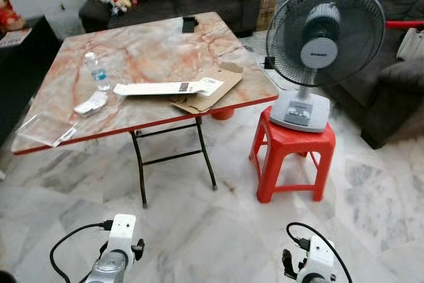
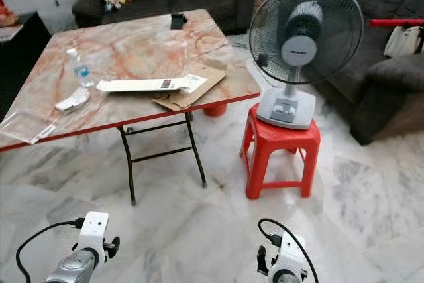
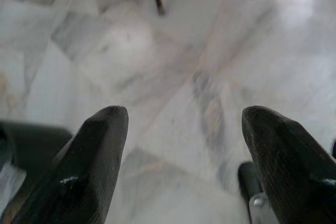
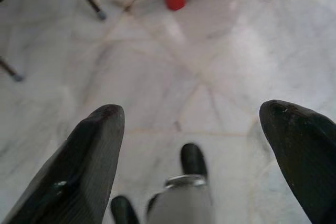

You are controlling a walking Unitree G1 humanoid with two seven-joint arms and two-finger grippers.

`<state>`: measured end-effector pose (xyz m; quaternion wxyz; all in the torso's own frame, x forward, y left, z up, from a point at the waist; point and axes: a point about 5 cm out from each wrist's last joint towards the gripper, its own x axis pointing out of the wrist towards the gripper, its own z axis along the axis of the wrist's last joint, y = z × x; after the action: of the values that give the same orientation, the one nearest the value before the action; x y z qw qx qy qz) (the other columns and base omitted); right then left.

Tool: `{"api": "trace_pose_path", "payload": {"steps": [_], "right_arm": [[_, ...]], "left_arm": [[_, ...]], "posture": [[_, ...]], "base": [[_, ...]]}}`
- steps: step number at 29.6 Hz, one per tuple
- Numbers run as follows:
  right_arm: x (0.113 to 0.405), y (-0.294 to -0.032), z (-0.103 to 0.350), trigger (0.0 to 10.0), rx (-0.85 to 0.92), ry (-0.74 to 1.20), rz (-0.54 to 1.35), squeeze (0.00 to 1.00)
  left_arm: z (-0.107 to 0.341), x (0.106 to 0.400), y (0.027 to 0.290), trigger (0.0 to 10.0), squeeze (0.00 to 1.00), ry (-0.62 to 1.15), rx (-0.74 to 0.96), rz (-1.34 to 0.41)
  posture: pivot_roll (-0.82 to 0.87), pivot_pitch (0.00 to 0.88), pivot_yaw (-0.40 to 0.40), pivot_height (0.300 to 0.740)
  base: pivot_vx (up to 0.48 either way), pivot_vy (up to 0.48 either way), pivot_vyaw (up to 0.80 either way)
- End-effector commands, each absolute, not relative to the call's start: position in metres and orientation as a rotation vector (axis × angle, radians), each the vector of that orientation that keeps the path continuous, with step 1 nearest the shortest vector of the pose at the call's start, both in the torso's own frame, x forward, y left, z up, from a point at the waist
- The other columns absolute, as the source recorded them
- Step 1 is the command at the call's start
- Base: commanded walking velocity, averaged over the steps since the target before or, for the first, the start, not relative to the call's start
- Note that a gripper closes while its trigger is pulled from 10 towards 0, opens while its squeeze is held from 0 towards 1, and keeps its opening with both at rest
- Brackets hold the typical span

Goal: Picking trash to rubbish bin

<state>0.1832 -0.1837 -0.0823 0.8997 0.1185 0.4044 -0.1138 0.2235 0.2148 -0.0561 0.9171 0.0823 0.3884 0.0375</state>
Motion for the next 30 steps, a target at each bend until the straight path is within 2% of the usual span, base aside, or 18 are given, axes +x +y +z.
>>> {"api": "trace_pose_path", "payload": {"steps": [1, 8, 16, 20, 27, 30], "right_arm": [[0.186, -0.18, -0.081, 10.0, 0.245, 0.829, -0.219, 0.0], [0.196, -0.181, -0.075, 10.0, 0.232, 0.794, -0.199, 0.0], [0.215, -0.176, -0.065, 10.0, 0.184, 0.739, -0.128, 0.0], [0.238, -0.17, -0.049, 10.0, 0.154, 0.637, -0.061, 0.0], [0.235, -0.174, -0.052, 10.0, 0.147, 0.672, -0.079, 0.0], [0.24, -0.173, -0.047, 10.0, 0.172, 0.629, -0.087, 0.0]], "left_arm": [[-0.056, 0.222, 0.218, 10.0, 0.0, 0.804, 0.182, 0.081], [-0.057, 0.224, 0.21, 10.0, 0.0, 0.792, 0.178, 0.053], [-0.044, 0.243, 0.196, 10.0, 0.0, 0.673, 0.168, 0.008], [-0.014, 0.277, 0.187, 10.0, 0.0, 0.478, 0.156, -0.012], [0.013, 0.304, 0.171, 10.0, 0.0, 0.349, 0.164, -0.068], [0.018, 0.309, 0.17, 10.0, 0.0, 0.33, 0.156, -0.061]], "posture": [[-0.04, 0.0, 0.088, 0.74], [-0.05, 0.0, 0.077, 0.74], [-0.04, 0.0, 0.062, 0.74], [-0.05, 0.0, 0.058, 0.74], [-0.03, 0.0, 0.054, 0.74], [-0.04, 0.0, 0.059, 0.74]], "base": [[0.0, 0.0, 0.0], [0.0, 0.0, 0.0], [0.0, 0.0, 0.0], [0.0, 0.0, 0.0], [0.0, 0.0, 0.0], [0.0, 0.0, 0.0]]}}
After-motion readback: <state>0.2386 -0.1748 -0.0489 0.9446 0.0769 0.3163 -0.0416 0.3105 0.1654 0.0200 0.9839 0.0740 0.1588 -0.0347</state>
